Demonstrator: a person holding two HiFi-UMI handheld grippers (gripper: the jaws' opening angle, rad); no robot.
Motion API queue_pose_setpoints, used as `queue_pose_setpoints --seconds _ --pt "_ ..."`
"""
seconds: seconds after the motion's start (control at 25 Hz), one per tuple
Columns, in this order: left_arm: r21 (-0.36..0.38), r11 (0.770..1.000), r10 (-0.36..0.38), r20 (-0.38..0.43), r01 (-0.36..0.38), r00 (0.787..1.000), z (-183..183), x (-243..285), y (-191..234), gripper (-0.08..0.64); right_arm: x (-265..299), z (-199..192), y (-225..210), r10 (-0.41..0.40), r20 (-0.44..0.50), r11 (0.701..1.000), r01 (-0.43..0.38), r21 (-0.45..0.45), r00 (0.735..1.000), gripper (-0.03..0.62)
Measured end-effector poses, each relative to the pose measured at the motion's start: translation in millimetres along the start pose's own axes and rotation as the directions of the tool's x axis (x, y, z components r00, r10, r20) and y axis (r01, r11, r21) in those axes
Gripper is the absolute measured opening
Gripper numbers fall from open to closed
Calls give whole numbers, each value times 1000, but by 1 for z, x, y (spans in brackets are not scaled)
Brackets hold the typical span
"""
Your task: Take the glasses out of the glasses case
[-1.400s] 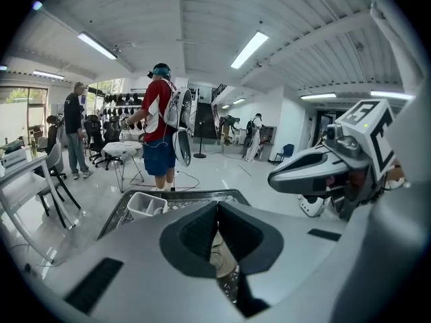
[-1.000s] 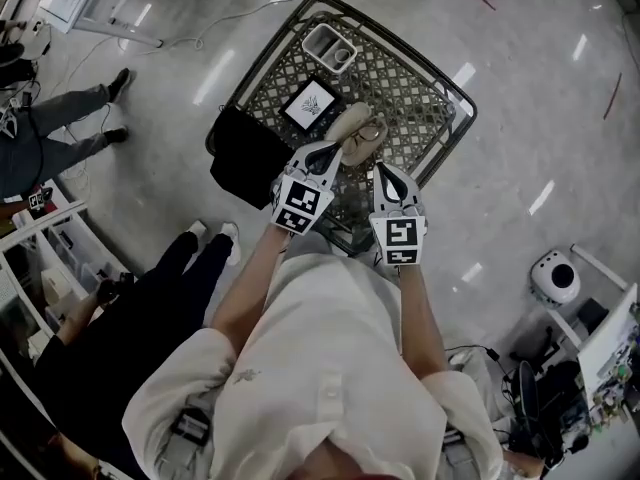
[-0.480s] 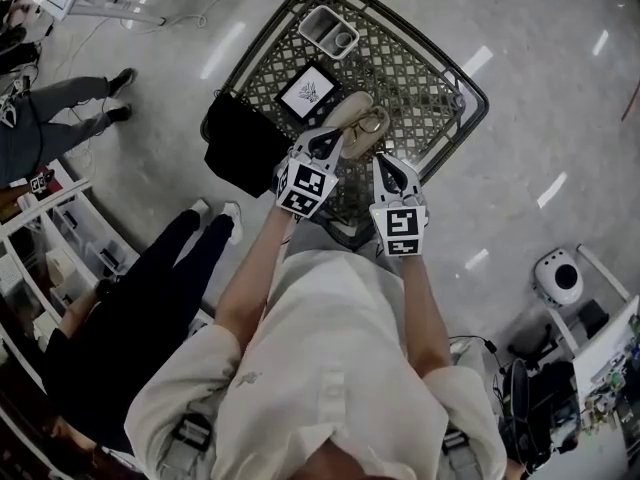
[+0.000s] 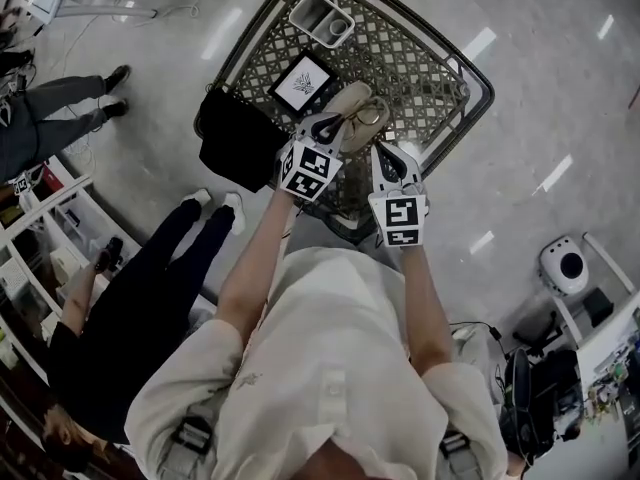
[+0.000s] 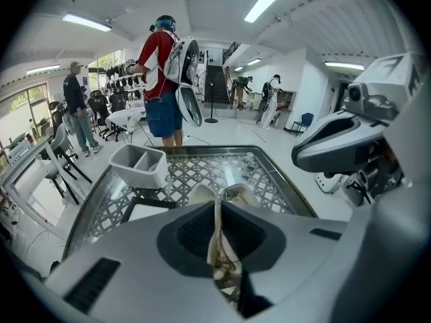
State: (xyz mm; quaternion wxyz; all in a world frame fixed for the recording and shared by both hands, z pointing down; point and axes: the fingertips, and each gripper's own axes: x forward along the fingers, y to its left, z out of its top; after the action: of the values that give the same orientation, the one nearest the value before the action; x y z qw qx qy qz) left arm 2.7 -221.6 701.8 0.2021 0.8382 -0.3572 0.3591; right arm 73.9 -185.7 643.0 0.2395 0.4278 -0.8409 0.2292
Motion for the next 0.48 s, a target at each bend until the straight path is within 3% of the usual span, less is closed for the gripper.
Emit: queue_pose_setpoints --seconds 0.48 --pt "7 999 -47 -101 48 994 -22 29 -3 97 10 -12 -1 -8 -31 999 9 32 999 6"
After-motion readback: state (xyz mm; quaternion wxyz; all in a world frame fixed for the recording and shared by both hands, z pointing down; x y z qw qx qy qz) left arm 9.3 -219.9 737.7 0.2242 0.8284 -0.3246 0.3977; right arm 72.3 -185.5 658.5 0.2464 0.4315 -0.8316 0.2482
